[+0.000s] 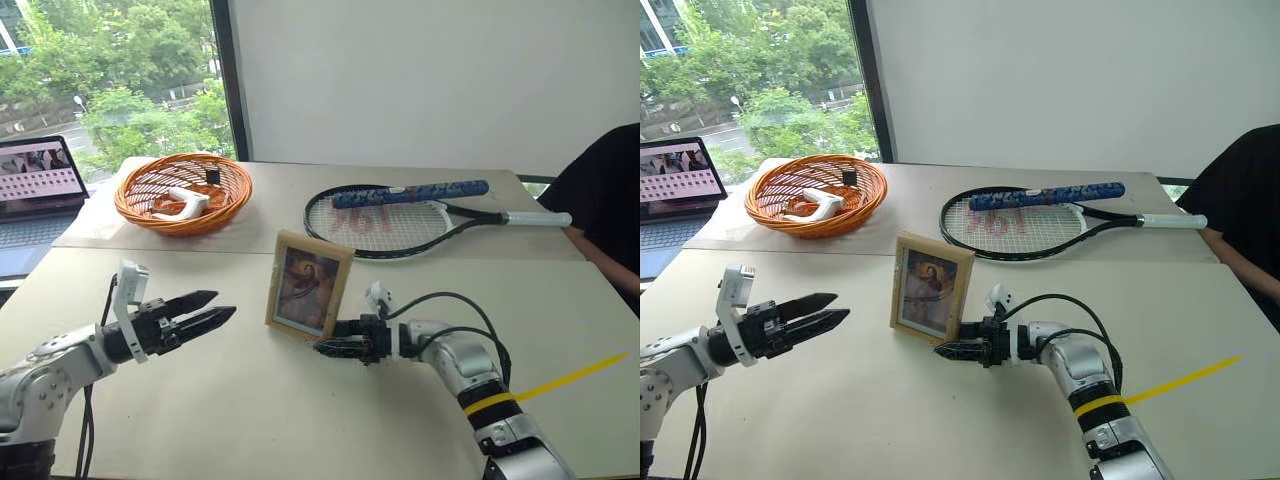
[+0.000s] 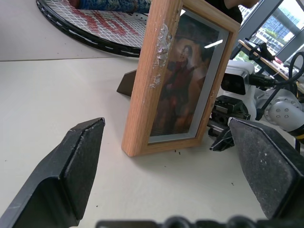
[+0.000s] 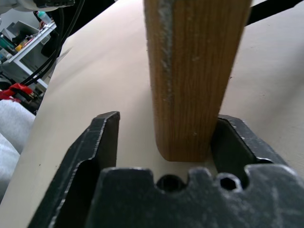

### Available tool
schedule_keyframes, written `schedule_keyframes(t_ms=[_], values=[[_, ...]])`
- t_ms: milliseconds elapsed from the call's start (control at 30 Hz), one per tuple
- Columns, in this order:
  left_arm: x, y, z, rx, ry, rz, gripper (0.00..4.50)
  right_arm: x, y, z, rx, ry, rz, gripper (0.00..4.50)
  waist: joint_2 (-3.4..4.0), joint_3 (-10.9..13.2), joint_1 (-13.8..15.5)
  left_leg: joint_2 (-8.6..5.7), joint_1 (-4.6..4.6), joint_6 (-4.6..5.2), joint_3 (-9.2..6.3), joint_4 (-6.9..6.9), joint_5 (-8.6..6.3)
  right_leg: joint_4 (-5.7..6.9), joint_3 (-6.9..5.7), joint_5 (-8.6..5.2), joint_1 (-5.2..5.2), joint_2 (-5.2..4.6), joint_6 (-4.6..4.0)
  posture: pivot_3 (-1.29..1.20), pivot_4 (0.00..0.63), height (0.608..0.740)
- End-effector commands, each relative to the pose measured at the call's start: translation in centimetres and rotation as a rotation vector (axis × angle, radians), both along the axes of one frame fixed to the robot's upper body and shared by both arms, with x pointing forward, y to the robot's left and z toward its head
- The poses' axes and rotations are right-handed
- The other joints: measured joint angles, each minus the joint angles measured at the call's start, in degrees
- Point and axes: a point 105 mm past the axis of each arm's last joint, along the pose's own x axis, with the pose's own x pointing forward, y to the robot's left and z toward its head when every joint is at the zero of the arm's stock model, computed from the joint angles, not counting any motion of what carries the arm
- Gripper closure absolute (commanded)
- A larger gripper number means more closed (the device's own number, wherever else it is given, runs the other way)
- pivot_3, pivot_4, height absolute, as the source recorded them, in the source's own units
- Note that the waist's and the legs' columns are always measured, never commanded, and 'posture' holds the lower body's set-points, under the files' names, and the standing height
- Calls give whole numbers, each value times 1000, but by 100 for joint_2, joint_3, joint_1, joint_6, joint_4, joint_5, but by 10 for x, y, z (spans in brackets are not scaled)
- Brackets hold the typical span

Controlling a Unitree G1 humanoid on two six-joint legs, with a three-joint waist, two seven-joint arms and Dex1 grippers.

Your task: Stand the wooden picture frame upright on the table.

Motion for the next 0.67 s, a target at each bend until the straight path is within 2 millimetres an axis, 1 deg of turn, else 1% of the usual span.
schedule_keyframes(t_ms=[33,67,167,233,267,300,333,367,433,533,667], values=[[7,3,7,30,-65,31,0,3,-28,9,1,-9,-91,45,0,0,20,0,0,0,0,0,0,0,0,0,0,0,0,0,150,692],[10,5,6,37,-71,52,0,2,-36,9,-10,-9,-111,45,0,0,44,0,0,0,0,1,0,-1,0,0,3,0,0,0,150,692],[24,20,1,134,-146,227,0,-2,-68,17,-29,-47,-220,45,2,0,131,-1,0,0,0,6,0,-7,0,0,8,-2,2,0,150,692],[27,31,-9,249,-177,315,0,-9,-91,20,-76,-129,-287,45,2,0,157,-2,0,1,0,8,-1,-9,0,-1,11,-2,2,0,150,692],[28,36,-14,292,-180,351,0,-12,-99,24,-93,-189,-324,45,1,0,154,-3,0,1,0,7,-1,-11,1,-1,11,-3,3,0,150,692],[27,38,-21,376,-220,358,0,-14,-107,29,-129,-278,-374,45,1,0,147,-2,0,3,0,4,-3,-15,1,-1,13,-2,3,0,150,692],[26,38,-24,429,-249,356,0,-16,-111,33,-151,-337,-405,45,1,-1,139,-2,0,3,0,1,-3,-15,1,-1,10,-2,2,0,150,692],[22,37,-33,499,-270,333,0,-18,-117,39,-180,-405,-451,45,3,-1,116,-2,0,3,0,1,-3,-15,2,-1,7,-2,2,0,150,692],[18,33,-45,574,-287,299,0,-23,-123,48,-202,-477,-508,45,3,-1,81,-2,1,2,0,-5,-2,-14,5,-1,1,-1,1,0,150,692],[17,23,-53,567,-286,269,0,-27,-126,58,-194,-524,-580,45,3,-1,89,-2,2,-4,0,-2,3,-14,5,-1,4,-2,2,0,150,692],[22,11,-54,527,-284,240,0,-30,-126,54,-211,-520,-594,45,3,-1,103,-2,3,-1,0,11,7,-14,4,-1,15,-2,13,0,150,692]])
